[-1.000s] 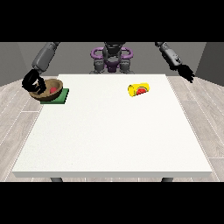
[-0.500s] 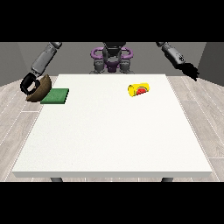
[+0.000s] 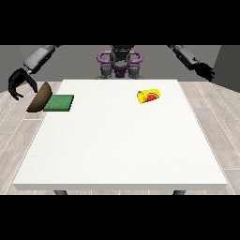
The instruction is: Pick the cup and pour the ball into the bowl, then pick the bowl and place it on the pad
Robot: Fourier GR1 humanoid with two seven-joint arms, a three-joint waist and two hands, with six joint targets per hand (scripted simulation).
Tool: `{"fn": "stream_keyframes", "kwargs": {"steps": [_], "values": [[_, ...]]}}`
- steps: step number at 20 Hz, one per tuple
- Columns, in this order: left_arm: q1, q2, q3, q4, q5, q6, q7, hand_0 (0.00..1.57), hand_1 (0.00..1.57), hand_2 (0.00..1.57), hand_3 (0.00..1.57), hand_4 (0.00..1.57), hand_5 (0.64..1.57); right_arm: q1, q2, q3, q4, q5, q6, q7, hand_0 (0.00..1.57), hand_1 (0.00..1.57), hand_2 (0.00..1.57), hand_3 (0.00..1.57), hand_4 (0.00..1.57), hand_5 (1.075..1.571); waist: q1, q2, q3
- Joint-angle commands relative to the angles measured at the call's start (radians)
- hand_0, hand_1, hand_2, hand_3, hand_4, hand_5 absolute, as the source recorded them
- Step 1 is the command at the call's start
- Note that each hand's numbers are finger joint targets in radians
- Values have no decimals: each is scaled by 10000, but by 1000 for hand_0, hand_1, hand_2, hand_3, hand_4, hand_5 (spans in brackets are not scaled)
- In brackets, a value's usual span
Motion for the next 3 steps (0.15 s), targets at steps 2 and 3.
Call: {"fn": "stream_keyframes", "kwargs": {"steps": [2, 3], "values": [[64, -264, -281, 623, -371, 149, -234, 0, 0, 0, 0, 883, 1213, -607, 217, -80, -437, -481, 1171, 319, 0, 0, 422, 321, 272, 1315, -51, -774, -23], [186, -240, -395, 556, -406, 98, 192, 0, 0, 0, 0, 883, 1213, -517, 1037, 8, -600, -532, 1052, -182, 0, 0, 102, 369, 501, 1371, -29, -1342, -18]]}}
